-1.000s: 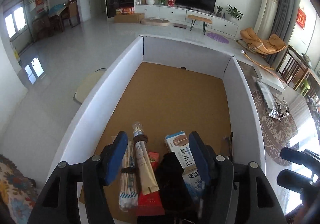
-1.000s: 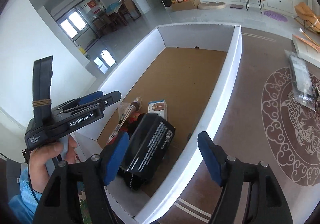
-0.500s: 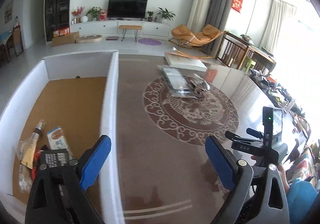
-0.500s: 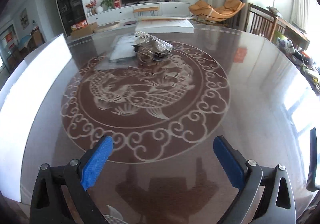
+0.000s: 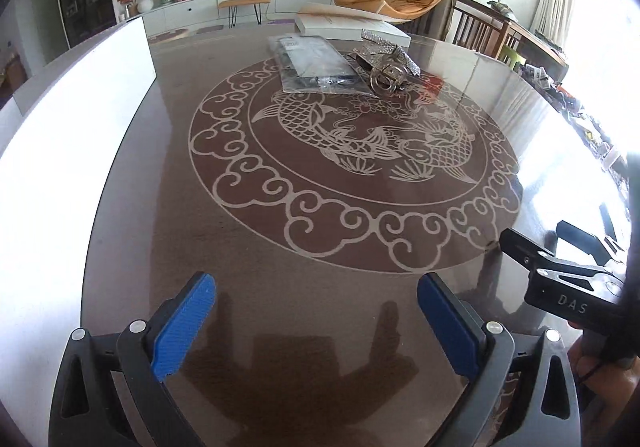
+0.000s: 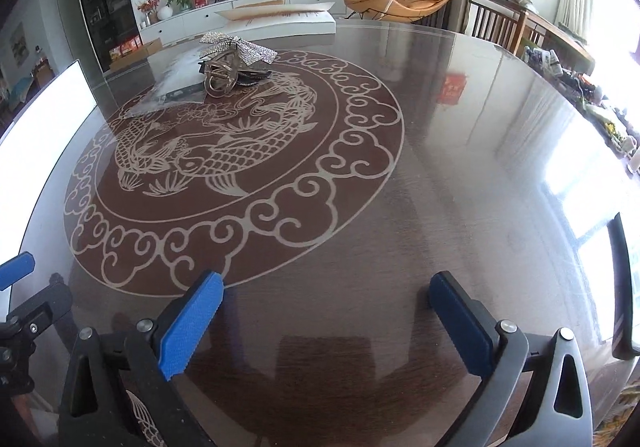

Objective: Organize objects

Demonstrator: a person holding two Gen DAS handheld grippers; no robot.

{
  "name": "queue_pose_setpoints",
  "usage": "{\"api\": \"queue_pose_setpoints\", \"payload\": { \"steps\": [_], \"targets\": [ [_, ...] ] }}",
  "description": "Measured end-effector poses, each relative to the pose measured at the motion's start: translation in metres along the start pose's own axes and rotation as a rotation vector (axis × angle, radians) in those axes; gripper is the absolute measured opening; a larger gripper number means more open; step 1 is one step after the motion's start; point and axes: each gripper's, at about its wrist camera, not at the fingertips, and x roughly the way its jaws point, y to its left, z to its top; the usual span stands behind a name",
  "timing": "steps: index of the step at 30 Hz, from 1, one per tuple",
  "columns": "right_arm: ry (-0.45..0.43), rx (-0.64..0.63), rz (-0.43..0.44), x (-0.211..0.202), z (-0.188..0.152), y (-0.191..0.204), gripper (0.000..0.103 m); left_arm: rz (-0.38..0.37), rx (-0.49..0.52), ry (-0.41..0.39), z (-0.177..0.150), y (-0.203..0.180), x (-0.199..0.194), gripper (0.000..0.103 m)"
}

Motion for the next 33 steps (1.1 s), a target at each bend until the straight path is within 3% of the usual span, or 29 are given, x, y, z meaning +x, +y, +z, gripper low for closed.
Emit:
{"api": "queue_pose_setpoints", "payload": {
  "steps": [5, 12, 15, 18, 22, 26, 33],
  "targets": [
    [-0.002, -0.002, 0.003, 0.001, -0.003, -0.001, 0.103, 0.056, 0.041, 0.035, 0.010, -0.004, 0.020, 0.103],
    [0.000, -0.007, 0.001, 0.002, -0.004, 0.001, 0.103, 0.045, -0.010, 0.019, 0.028, 0.006, 0.022, 0.103],
    [0.000, -0.006, 0.001, 0.001, -0.004, 0.002, 0.103, 0.009, -0.103, -0.047, 0.067, 0.021, 0.016, 0.103],
    [0.000, -0.007, 0.001, 0.001, -0.004, 0.002, 0.103, -0.043, -0.195, -0.091, 0.126, 0.037, 0.021, 0.103],
    [-0.001, -0.007, 0.001, 0.001, -0.004, 0.002, 0.103, -0.146, -0.240, 0.022, 0.193, 0.051, 0.067, 0.103],
    [-0.001, -0.009, 0.003, 0.002, -0.004, 0.003, 0.103, -0.099, -0.151, 0.063, 0.239, 0.041, 0.106, 0.103],
    [0.000, -0.015, 0.007, 0.002, -0.004, 0.005, 0.103, -0.148, -0.246, 0.151, 0.268, 0.033, 0.167, 0.102]
  ]
}}
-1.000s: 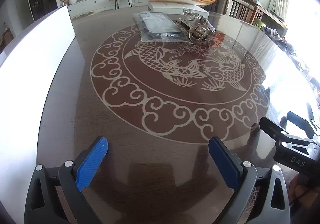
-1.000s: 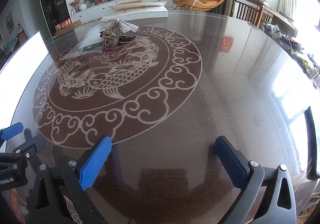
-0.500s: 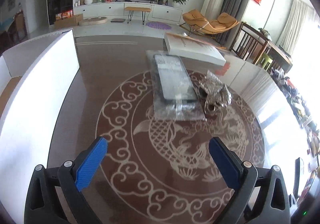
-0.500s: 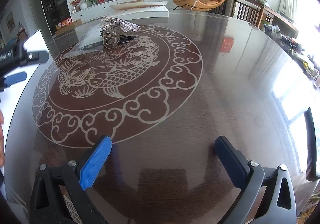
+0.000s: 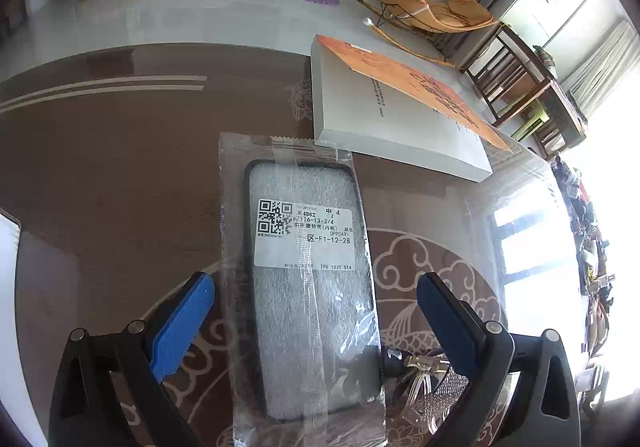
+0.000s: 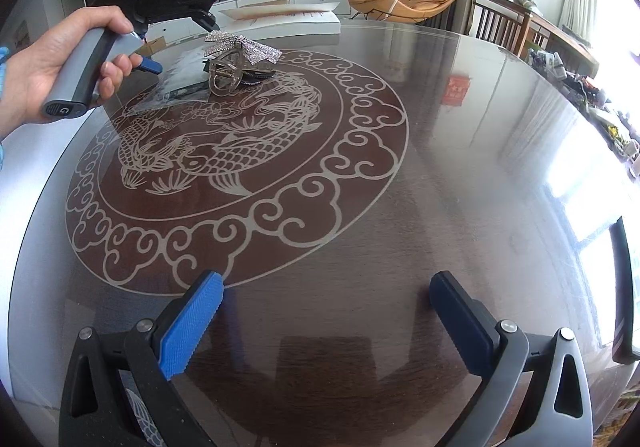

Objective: Organize objects

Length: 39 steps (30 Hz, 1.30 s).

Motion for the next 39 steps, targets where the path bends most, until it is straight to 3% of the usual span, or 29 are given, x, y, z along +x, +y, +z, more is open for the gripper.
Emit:
{"api": "queue_pose_setpoints", "payload": {
  "steps": [11, 13, 14, 15, 23, 35, 37, 39],
  "targets": [
    [0.000, -0.014, 0.010, 0.001, -0.001, 0.002, 0.103, 0.221, 0.187, -0.030, -0.015, -0.025, 0.020, 0.102],
    [-0.001, -0.014, 0.010, 0.001, -0.001, 0.002, 0.103, 0.256, 0.216, -0.064, -0.021, -0.026, 0.015, 0.090],
    [-0.001, -0.014, 0.010, 0.001, -0.001, 0.002, 0.103, 0.252, 0.210, -0.083, -0.024, -0.023, 0.010, 0.078],
    [-0.001, -0.014, 0.010, 0.001, -0.001, 0.002, 0.103, 0.256, 0.209, -0.093, -0.027, -0.021, 0.007, 0.075],
    [0.000, -0.014, 0.010, 0.001, -0.001, 0.002, 0.103, 0.261, 0.189, -0.140, -0.095, 0.022, -0.034, 0.075],
    [0.000, -0.013, 0.010, 0.002, 0.000, 0.002, 0.103, 0.267, 0.189, -0.190, -0.234, 0.050, -0.102, 0.078],
    [0.000, -0.013, 0.010, 0.002, 0.000, 0.002, 0.103, 0.265, 0.187, -0.186, -0.245, 0.053, -0.105, 0.087],
    [0.000, -0.013, 0.010, 0.001, 0.000, 0.002, 0.103, 0.271, 0.170, -0.186, -0.252, 0.059, -0.105, 0.103]
  ]
}}
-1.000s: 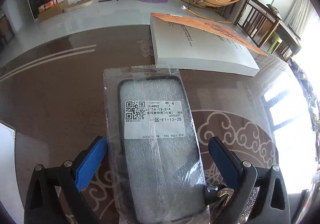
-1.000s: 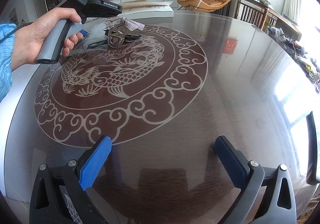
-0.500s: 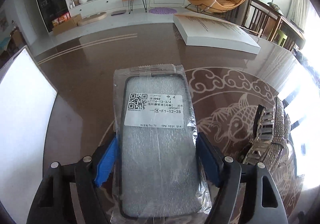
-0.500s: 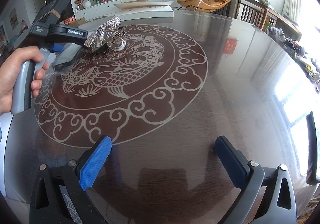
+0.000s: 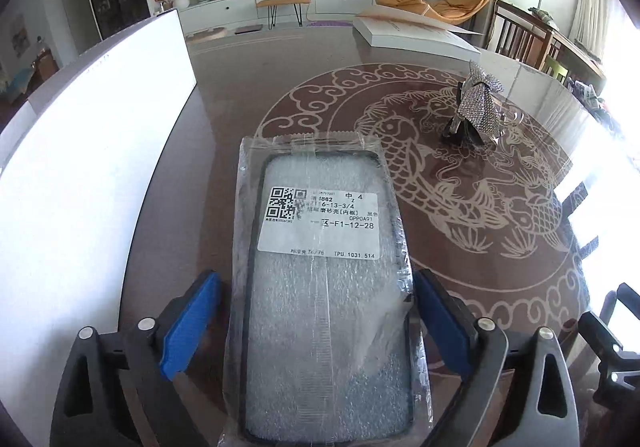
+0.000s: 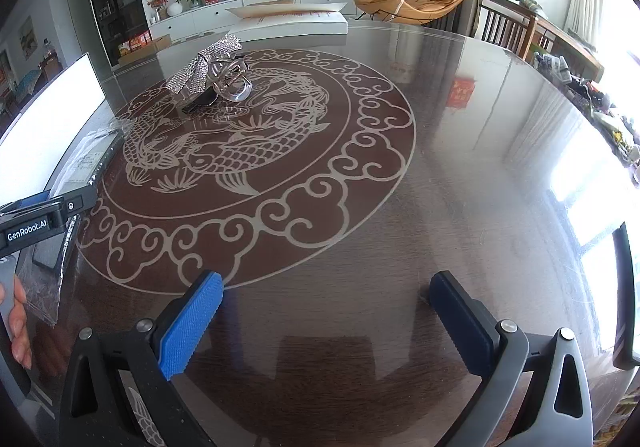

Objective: Organize objects

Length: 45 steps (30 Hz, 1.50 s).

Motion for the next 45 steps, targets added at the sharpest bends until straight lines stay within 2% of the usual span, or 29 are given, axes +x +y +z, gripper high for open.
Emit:
{"api": "queue_pose_setpoints", "payload": {
  "steps": [45],
  "targets": [
    [0.000, 0.000, -0.001, 0.0002, -0.0001, 0.0002, 0.103, -0.005, 0.002, -0.015, -0.0013, -0.0017, 0.0004, 0.103]
  ]
}}
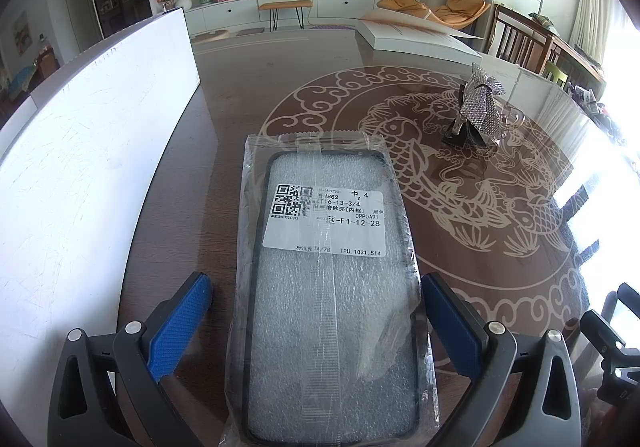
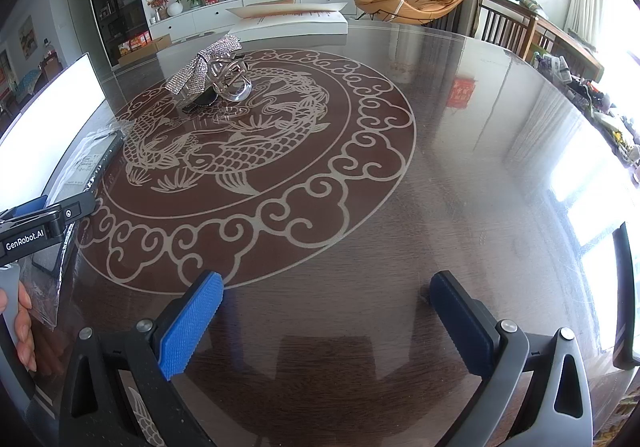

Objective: Organize objects

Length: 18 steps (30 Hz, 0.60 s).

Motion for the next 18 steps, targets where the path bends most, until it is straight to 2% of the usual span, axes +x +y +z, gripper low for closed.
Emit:
{"api": "queue_pose_setpoints", "payload": {
  "steps": [11, 13, 15, 18],
  "targets": [
    [0.002, 0.000, 0.015, 0.002, 0.002, -0.001, 0.103, 0.000, 0.000, 0.000, 0.000, 0.000, 0.000, 0.103],
    [0.000, 0.022, 0.056, 0.003, 0.008, -0.002, 0.103, 0.000, 0.000, 0.000, 0.000, 0.000, 0.000, 0.103],
    [-0.005, 0.082, 0.147, 0.007, 0.022, -0.002, 0.103, 0.000, 0.000, 0.000, 0.000, 0.000, 0.001, 0.103],
    [-0.029, 0.122, 0.242, 0.014, 0.060, 0.012, 0.103, 0.000, 0.000, 0.000, 0.000, 0.000, 0.001, 0.103]
  ]
}}
